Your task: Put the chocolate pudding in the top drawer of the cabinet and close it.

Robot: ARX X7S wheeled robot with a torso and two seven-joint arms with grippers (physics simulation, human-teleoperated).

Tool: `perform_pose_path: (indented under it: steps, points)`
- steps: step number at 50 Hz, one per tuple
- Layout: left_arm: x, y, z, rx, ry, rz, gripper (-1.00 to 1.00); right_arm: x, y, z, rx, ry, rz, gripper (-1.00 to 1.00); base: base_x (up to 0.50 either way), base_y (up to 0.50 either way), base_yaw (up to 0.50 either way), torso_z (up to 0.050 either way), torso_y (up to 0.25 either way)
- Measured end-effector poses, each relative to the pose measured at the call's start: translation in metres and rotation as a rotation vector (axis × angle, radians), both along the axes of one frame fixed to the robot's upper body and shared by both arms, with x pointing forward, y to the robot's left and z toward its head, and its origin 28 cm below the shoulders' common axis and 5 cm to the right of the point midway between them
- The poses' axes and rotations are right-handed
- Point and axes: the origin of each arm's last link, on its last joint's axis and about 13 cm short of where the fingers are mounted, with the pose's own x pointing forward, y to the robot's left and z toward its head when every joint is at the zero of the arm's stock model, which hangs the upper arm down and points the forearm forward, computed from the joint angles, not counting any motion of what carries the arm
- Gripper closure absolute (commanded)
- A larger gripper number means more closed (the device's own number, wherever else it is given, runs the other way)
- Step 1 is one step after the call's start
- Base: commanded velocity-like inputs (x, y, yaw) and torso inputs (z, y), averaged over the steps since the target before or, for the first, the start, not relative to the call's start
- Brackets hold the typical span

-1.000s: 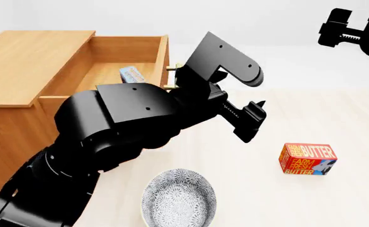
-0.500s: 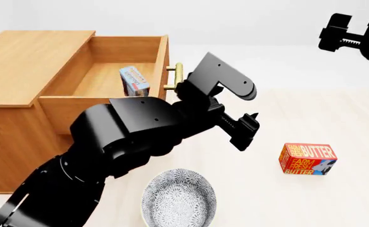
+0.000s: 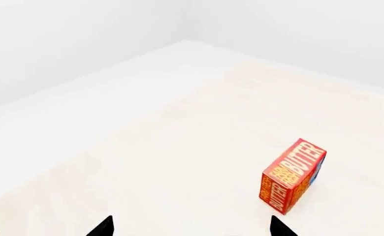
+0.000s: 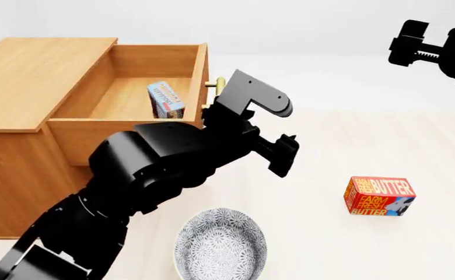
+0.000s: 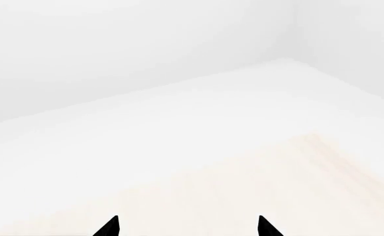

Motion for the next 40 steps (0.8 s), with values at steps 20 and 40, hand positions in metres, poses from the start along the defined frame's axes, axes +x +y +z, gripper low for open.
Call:
perform_pose_path:
  steps: [20,40]
  points:
    - [0.009,0.013,-0.010,-0.014,0.030,0.075,-1.00,0.002,0.003,0.000,0.000,-0.001,0.008,-1.00,0.00,0.00,0.00,0.000,0.000]
    - [0.017,0.037,-0.017,-0.013,0.045,0.160,-1.00,0.002,0.004,-0.001,0.001,0.001,0.012,-1.00,0.00,0.00,0.00,0.000,0.000]
